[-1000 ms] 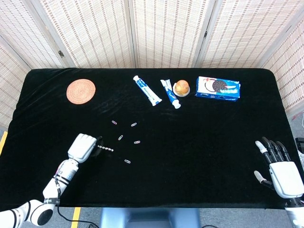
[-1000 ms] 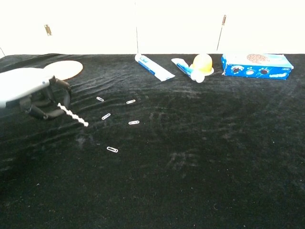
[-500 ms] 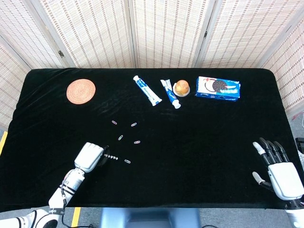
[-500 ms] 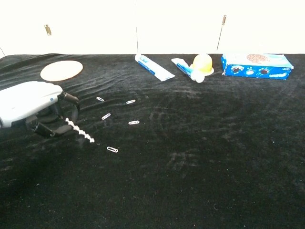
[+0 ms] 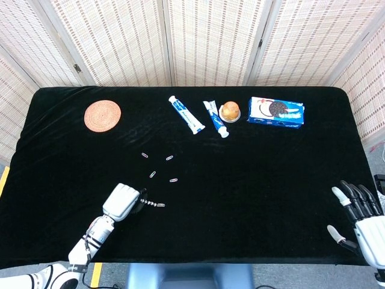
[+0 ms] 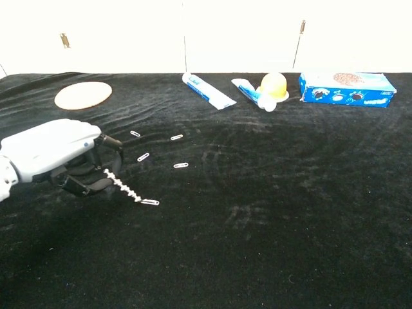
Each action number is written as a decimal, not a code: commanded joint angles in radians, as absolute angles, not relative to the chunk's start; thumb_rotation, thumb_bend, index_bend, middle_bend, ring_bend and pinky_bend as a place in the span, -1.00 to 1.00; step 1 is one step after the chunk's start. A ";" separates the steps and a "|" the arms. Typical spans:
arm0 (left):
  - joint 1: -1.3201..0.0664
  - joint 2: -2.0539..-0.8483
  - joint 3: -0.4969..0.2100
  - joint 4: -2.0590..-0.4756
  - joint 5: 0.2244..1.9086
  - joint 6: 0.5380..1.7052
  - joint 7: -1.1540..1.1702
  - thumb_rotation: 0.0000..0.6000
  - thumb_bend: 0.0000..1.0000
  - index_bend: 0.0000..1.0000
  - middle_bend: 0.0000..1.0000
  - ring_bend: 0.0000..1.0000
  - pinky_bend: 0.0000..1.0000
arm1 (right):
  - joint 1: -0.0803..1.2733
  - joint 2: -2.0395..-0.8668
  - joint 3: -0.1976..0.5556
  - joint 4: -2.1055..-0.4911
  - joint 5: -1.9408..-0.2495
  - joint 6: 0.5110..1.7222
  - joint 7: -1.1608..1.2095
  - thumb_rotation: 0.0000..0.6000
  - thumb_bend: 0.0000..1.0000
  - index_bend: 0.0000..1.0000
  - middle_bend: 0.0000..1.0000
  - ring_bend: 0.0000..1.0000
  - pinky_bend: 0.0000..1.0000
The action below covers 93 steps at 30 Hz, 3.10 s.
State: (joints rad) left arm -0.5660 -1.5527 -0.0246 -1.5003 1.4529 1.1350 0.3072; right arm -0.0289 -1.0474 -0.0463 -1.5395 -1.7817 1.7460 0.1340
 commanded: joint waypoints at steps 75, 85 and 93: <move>-0.713 -1.635 -0.125 -1.156 1.410 1.026 0.051 1.00 0.11 0.72 1.00 1.00 0.93 | -0.053 -1.036 0.007 -1.540 -1.683 1.724 0.198 1.00 -0.44 -1.00 -1.00 -1.00 -1.00; -0.710 -1.638 -0.127 -1.233 1.434 1.066 0.054 1.00 0.11 0.72 1.00 1.00 0.93 | -0.062 -1.032 0.001 -1.530 -1.712 1.756 0.225 1.00 -0.44 -1.00 -1.00 -1.00 -1.00; -0.748 -1.684 -0.158 -1.244 1.424 1.054 0.099 1.00 0.11 0.72 1.00 1.00 0.94 | -0.094 -1.036 -0.001 -1.496 -1.711 1.813 0.270 1.00 -0.44 -1.00 -1.00 -1.00 -1.00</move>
